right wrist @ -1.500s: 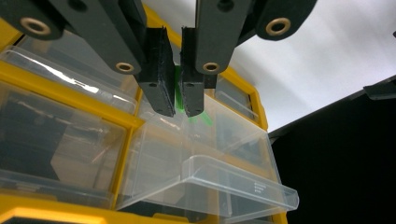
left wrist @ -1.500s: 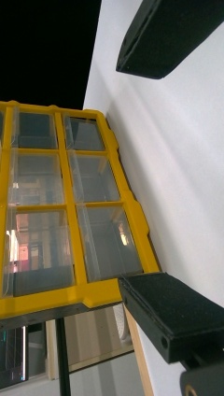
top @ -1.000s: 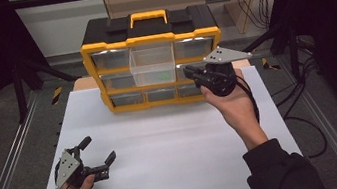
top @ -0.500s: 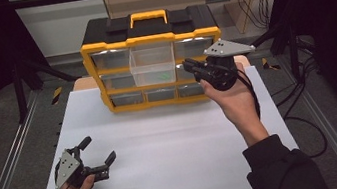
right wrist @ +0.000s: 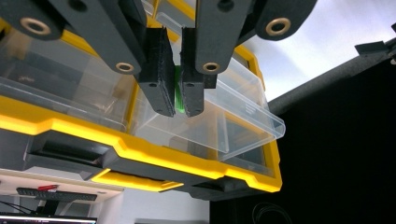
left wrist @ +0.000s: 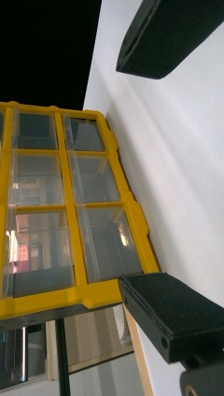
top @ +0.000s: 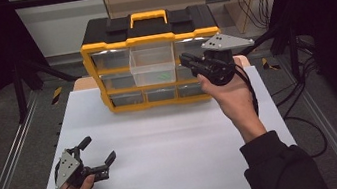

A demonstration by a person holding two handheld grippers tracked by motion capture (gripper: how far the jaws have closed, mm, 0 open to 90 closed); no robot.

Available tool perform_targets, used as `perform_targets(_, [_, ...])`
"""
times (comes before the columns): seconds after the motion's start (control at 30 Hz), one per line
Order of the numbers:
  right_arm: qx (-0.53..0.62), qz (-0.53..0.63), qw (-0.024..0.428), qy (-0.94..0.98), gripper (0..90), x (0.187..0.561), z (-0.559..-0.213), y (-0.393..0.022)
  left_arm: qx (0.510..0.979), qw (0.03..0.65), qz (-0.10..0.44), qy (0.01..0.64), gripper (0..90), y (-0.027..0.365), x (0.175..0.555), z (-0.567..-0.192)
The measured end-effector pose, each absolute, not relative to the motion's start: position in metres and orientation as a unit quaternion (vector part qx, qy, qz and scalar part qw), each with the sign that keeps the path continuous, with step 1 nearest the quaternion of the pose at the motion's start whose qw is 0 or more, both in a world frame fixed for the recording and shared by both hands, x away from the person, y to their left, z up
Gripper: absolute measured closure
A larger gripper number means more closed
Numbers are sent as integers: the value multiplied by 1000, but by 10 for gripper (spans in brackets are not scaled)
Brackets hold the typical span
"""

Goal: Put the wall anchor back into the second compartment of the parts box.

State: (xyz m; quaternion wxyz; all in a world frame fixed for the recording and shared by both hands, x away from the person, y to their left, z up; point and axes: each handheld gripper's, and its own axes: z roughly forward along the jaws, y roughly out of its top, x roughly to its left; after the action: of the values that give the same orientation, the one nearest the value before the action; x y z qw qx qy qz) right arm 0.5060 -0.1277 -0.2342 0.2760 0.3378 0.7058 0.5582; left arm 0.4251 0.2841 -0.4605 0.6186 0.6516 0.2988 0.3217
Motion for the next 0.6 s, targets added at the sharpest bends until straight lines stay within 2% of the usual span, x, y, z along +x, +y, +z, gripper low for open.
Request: perform_targets(0.6, [335, 568, 274, 700, 844, 510, -223, -117, 651, 619, 322, 299, 3, 284, 425, -460])
